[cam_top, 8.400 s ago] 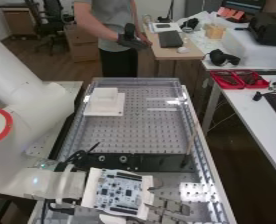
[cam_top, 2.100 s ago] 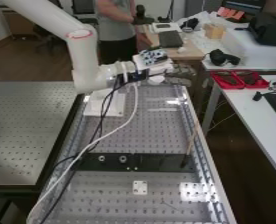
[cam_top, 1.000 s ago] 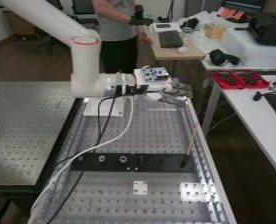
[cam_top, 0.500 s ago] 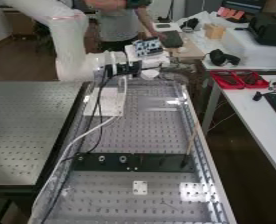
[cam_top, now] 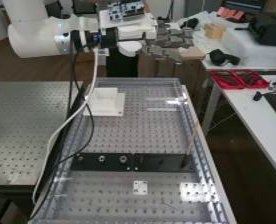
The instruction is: Grab the paper clip and place it in the clear container
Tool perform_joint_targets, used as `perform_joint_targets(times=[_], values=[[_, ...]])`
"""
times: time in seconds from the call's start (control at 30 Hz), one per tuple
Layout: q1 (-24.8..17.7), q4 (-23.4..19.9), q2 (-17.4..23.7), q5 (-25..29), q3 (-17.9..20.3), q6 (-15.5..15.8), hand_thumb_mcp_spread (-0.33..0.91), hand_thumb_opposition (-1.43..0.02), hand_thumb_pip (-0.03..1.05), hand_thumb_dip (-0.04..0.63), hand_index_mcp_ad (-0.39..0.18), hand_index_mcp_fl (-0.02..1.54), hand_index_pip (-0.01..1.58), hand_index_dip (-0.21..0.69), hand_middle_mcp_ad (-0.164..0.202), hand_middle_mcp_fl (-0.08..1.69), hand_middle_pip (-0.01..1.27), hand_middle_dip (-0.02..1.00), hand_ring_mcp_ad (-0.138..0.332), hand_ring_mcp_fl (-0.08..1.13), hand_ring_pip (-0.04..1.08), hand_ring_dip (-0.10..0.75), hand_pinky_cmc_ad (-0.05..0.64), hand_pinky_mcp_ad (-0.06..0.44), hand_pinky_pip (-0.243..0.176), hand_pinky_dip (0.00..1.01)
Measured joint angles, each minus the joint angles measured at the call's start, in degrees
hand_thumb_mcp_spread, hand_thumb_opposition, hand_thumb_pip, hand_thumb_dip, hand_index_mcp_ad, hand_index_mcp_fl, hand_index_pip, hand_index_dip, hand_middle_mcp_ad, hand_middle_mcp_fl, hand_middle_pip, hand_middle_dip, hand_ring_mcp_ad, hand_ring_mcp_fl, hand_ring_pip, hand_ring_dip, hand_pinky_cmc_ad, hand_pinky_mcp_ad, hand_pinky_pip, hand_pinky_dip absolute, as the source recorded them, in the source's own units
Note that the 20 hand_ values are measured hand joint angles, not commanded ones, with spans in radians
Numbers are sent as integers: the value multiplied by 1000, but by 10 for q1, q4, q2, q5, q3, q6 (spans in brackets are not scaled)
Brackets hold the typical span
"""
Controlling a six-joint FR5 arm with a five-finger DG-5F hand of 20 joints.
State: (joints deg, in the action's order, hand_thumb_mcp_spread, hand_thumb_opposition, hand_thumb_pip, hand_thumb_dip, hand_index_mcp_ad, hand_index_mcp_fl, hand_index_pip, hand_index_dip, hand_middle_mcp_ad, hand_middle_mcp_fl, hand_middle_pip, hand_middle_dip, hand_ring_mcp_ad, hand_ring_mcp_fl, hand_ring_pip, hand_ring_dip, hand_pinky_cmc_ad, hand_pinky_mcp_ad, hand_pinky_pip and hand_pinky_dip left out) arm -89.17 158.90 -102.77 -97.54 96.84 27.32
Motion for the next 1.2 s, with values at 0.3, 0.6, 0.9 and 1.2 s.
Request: perform_joint_targets(times=[0.3,0.6,0.9,1.2], values=[[24,57,34,14,-8,56,300,-803,681,279,-201,47,1129,26,75,5,127,171,101,2,110,94,332,262,-89,457],[43,83,39,14,-27,77,295,-805,667,269,-190,45,1007,52,75,5,127,171,101,2,105,94,328,262,-93,464],[51,83,43,15,-28,85,288,-791,648,253,-188,49,838,58,75,9,127,171,103,7,108,94,346,265,-89,466],[56,80,45,11,-23,90,286,-775,649,237,-175,51,691,59,75,7,127,175,101,7,87,94,346,265,-93,466]])
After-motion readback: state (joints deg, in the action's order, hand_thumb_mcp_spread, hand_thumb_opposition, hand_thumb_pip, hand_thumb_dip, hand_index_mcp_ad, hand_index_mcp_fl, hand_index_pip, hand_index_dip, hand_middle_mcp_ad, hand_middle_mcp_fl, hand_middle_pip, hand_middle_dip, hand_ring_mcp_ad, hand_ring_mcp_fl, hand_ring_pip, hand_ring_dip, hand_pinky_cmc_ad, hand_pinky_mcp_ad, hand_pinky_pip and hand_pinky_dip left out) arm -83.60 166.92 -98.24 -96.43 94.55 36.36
